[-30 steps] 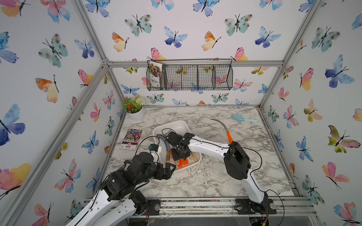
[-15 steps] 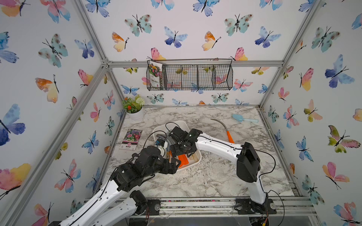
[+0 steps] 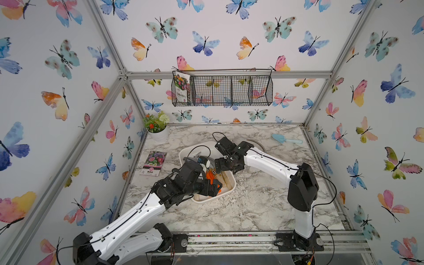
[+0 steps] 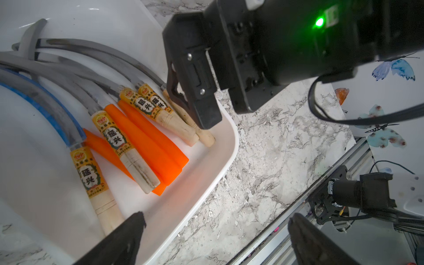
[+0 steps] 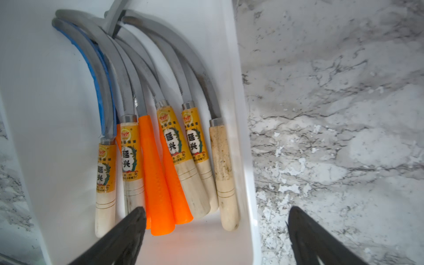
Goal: Put small sickles into storage boxes
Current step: Pick up the sickle at the center of the board.
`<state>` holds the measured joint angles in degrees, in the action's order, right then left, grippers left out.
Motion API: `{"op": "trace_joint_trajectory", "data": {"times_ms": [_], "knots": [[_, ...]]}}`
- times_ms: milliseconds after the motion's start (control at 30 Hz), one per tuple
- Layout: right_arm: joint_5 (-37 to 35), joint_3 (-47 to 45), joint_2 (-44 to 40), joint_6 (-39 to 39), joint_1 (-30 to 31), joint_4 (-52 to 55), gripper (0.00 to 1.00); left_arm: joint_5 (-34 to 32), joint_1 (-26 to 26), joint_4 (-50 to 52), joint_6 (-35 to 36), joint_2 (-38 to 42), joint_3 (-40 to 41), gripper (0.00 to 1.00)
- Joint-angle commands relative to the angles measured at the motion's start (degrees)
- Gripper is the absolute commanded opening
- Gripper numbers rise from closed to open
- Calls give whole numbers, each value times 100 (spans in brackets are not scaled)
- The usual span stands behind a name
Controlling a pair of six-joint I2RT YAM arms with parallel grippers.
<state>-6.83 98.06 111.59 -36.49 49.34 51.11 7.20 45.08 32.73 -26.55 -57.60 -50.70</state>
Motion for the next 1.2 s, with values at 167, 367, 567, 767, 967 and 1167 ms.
{"op": "trace_joint_trajectory", "data": {"times_ms": [167,367,567,767,967,1167], "knots": [[-49,-551,-461,324,-607,108,98,416,-50,-497,458,-1153,-661,98],[14,-829,-592,514,-1063,66,98,755,-87,-421,734,-2054,-1270,98],[80,-1041,-610,700,-1494,44,98,937,-93,-550,898,-2729,-1736,98],[151,-1123,-544,884,-1957,85,98,1171,-96,-557,1077,-3450,-2274,98],[200,-1183,-402,1055,-2462,141,98,1431,-96,-624,1217,-4130,-2820,99],[234,-1284,-267,1239,-2903,113,98,1677,-100,-754,1300,-4745,-3312,98]]}}
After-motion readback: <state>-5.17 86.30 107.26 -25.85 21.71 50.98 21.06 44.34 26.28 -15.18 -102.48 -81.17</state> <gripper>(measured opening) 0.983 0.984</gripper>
